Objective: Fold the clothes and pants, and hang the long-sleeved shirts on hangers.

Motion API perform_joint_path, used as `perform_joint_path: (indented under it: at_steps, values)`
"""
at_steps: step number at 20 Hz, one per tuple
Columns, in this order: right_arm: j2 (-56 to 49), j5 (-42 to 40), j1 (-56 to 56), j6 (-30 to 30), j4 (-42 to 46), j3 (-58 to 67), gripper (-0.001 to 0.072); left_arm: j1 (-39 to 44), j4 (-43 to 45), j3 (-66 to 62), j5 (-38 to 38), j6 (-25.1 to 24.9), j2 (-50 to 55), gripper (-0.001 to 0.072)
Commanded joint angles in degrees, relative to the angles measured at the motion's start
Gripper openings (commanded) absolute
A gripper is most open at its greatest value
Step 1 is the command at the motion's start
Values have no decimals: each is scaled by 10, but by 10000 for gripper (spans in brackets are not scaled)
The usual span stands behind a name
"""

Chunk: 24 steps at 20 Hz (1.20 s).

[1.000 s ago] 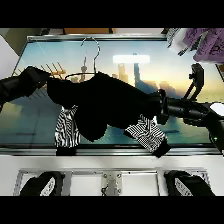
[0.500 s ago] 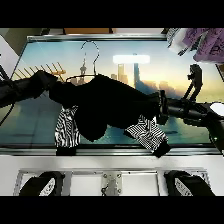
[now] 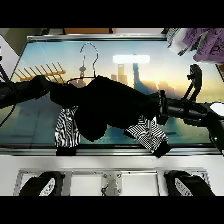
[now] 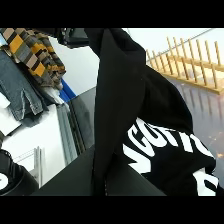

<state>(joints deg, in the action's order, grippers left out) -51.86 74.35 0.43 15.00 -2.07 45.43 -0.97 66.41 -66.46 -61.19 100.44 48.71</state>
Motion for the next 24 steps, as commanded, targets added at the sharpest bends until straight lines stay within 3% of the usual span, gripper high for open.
perform_joint_path:
  at_steps: [1,8,15,24]
  values:
    - [0,0,0,0,-1,0,9,4,0,0,-3,-8,0,20]
    - [0,7,2,0,-1,0,9,12,-4,-79,-25,-12,0,19]
    - [0,27,4,0,-1,0,9,148,53,-206,-25,-31,12,19]
    - [0,30,6,22,-3,0,9,278,76,-342,-103,-31,145,19]
